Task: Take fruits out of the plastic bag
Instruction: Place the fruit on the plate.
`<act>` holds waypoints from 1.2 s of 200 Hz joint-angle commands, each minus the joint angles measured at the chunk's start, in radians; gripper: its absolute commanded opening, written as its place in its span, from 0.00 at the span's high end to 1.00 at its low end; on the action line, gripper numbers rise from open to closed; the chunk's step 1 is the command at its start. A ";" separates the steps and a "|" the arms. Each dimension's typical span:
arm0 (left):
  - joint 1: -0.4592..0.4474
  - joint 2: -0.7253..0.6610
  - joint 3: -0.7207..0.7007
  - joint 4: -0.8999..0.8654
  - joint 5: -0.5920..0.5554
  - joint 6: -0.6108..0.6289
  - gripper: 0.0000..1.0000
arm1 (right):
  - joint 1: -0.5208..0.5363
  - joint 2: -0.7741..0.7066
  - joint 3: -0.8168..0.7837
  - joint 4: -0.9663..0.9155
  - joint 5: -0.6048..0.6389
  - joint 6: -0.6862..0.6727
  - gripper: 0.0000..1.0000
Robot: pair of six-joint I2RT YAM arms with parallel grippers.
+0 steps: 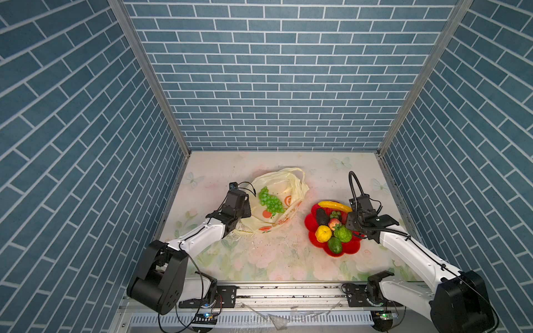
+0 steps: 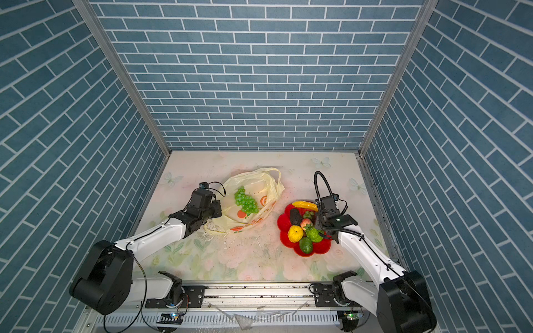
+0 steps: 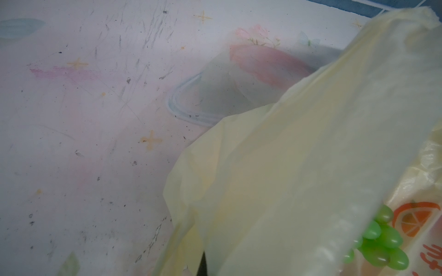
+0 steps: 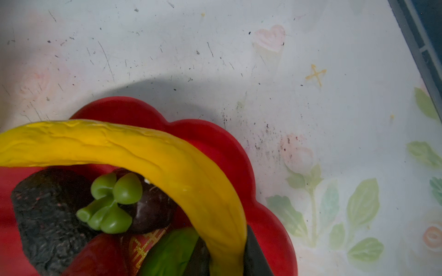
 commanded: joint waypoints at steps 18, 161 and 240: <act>0.005 0.010 0.000 -0.012 -0.005 0.001 0.96 | -0.015 0.028 -0.019 0.045 -0.020 -0.033 0.82; 0.006 0.007 0.000 -0.012 -0.004 0.003 0.96 | -0.021 -0.028 -0.015 -0.009 -0.011 -0.009 0.65; 0.006 0.022 0.006 0.002 0.035 0.009 0.96 | -0.008 -0.130 0.127 -0.079 -0.119 0.032 0.63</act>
